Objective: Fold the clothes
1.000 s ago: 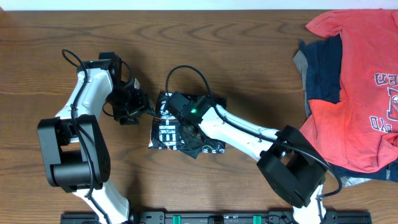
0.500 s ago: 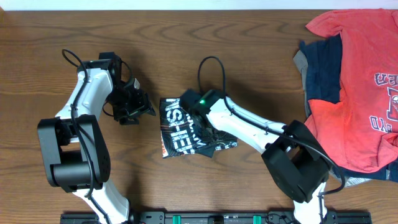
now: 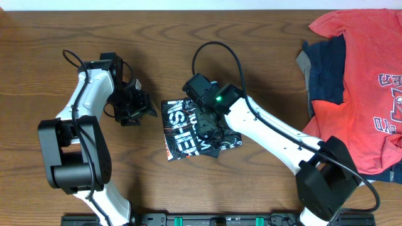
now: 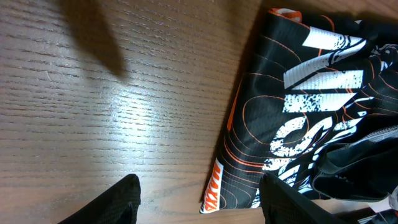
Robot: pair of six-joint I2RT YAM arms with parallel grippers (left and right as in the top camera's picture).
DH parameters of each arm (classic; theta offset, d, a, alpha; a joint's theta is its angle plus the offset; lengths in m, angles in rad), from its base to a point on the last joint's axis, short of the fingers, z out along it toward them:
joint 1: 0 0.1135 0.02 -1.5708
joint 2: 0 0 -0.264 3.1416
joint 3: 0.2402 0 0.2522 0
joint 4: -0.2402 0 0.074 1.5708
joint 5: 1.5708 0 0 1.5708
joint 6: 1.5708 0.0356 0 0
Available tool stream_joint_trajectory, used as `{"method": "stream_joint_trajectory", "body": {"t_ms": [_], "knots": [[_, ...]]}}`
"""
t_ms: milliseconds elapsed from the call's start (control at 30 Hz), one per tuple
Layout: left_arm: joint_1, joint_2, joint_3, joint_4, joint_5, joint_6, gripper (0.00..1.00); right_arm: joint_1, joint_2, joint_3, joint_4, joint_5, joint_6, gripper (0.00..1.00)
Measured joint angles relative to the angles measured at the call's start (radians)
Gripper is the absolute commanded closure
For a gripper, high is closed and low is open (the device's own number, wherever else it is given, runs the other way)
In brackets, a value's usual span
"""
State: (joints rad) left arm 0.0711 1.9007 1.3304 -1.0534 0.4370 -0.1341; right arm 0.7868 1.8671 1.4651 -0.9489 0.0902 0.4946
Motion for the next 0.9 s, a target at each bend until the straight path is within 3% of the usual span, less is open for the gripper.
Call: {"method": "stream_joint_trajectory", "body": {"t_ms": [233, 600, 633, 733, 767, 900], "knots": [[0.0, 0.0, 0.0, 0.0, 0.0, 0.0, 0.37, 0.019, 0.029, 0.0, 0.041, -0.07, -0.119, 0.39], [0.0, 0.0, 0.0, -0.002, 0.0, 0.0, 0.37, 0.054, 0.148, 0.0, 0.083, -0.071, -0.146, 0.42], [0.0, 0.0, 0.0, -0.003, 0.0, 0.0, 0.37, 0.054, 0.148, 0.0, 0.083, -0.056, -0.141, 0.49], [0.0, 0.0, 0.0, -0.008, 0.0, 0.0, 0.37, 0.053, 0.148, 0.0, 0.082, -0.015, -0.122, 0.91], [0.0, 0.0, 0.0, -0.01, 0.0, 0.0, 0.37, 0.053, 0.148, 0.0, 0.081, -0.002, -0.111, 0.99], [0.0, 0.0, 0.0, -0.011, 0.0, 0.0, 0.36, 0.053, 0.148, 0.0, 0.081, 0.035, -0.08, 0.99]]}}
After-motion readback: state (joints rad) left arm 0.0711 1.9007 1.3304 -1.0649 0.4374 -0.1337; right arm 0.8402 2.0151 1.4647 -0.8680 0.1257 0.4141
